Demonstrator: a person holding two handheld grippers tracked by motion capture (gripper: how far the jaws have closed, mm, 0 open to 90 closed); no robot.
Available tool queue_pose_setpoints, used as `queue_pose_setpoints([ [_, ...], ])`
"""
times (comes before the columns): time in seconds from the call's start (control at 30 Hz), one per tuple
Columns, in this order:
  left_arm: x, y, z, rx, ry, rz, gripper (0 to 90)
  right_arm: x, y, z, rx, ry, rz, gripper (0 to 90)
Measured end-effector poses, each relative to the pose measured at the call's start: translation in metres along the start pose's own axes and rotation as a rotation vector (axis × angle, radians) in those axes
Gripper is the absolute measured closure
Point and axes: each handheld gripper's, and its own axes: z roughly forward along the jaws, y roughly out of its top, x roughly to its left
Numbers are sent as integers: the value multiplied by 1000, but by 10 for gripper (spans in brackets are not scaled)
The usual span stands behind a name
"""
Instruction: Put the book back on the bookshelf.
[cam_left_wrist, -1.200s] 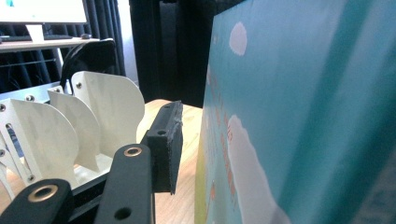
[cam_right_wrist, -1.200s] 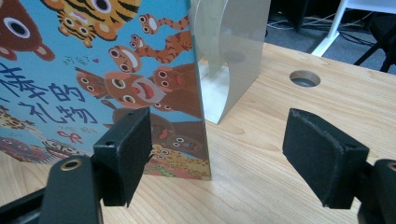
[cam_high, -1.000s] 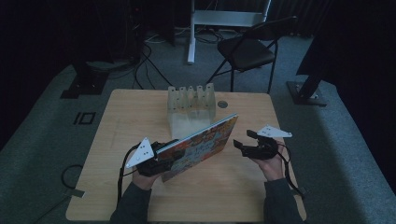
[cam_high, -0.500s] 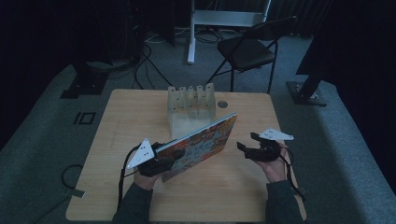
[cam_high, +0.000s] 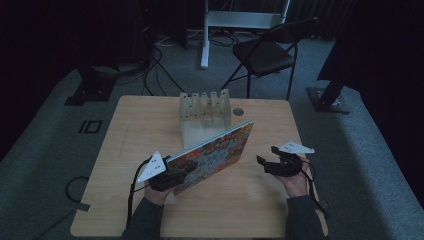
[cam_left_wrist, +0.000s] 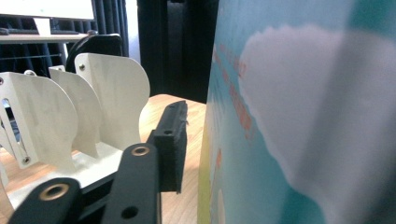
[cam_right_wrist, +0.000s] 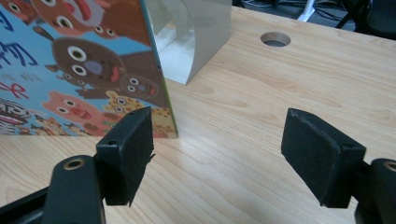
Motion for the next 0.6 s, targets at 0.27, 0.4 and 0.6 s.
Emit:
queue_pose_setpoints([
  [0.27,-2,-4,1,1,7,-5,621,-9,-14,-1,23,-14,20,280],
  [0.4,-3,-7,3,26,23,1,655,-17,-24,-3,39,-29,44,281],
  [0.6,-5,-11,4,25,28,-1,660,-25,-35,-2,59,-47,70,281],
])
